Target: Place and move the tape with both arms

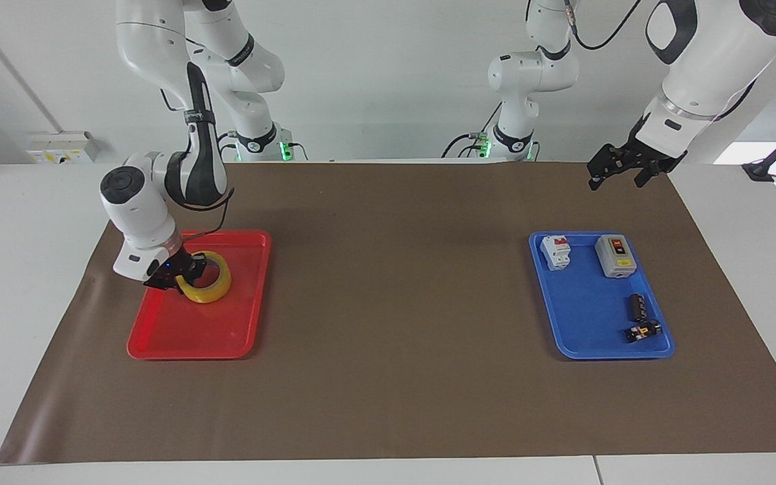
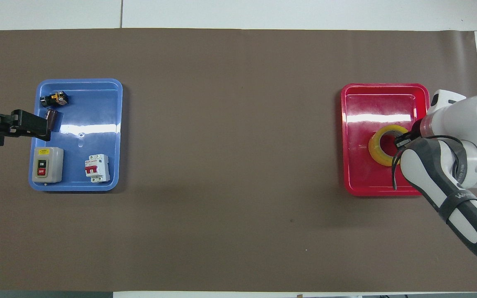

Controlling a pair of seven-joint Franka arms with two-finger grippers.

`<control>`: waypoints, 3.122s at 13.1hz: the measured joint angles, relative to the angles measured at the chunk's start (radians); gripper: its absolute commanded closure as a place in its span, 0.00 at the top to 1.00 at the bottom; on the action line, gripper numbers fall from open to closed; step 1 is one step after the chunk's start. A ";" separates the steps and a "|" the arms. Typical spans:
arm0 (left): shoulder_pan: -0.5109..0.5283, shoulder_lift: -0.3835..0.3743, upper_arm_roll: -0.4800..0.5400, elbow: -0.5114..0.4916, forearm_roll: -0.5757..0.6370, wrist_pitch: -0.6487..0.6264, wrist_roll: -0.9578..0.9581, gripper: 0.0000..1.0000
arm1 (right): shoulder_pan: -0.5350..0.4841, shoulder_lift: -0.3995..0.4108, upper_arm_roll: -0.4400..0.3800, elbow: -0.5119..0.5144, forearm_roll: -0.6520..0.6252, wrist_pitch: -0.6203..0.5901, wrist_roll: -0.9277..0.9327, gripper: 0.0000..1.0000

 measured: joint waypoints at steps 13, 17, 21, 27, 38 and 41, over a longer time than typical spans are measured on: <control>0.000 0.000 0.000 0.000 0.000 0.000 0.000 1.00 | 0.068 -0.167 0.030 0.320 0.008 -0.523 0.422 1.00; 0.000 0.000 0.000 0.000 0.000 0.000 0.000 1.00 | 0.056 -0.313 0.023 0.427 0.042 -0.790 0.567 1.00; 0.000 0.000 0.000 0.000 0.000 0.000 0.000 1.00 | 0.014 -0.253 0.019 0.595 0.047 -0.930 0.606 1.00; 0.000 0.000 0.000 0.000 0.000 0.000 0.000 1.00 | 0.019 -0.207 0.023 0.595 0.074 -0.915 0.663 1.00; 0.000 0.000 0.000 0.000 0.000 0.000 0.000 1.00 | 0.110 -0.209 -0.057 0.595 0.077 -0.915 0.664 1.00; 0.000 0.000 0.000 0.000 0.000 0.000 0.000 1.00 | 0.122 -0.209 -0.082 0.595 0.077 -0.915 0.664 1.00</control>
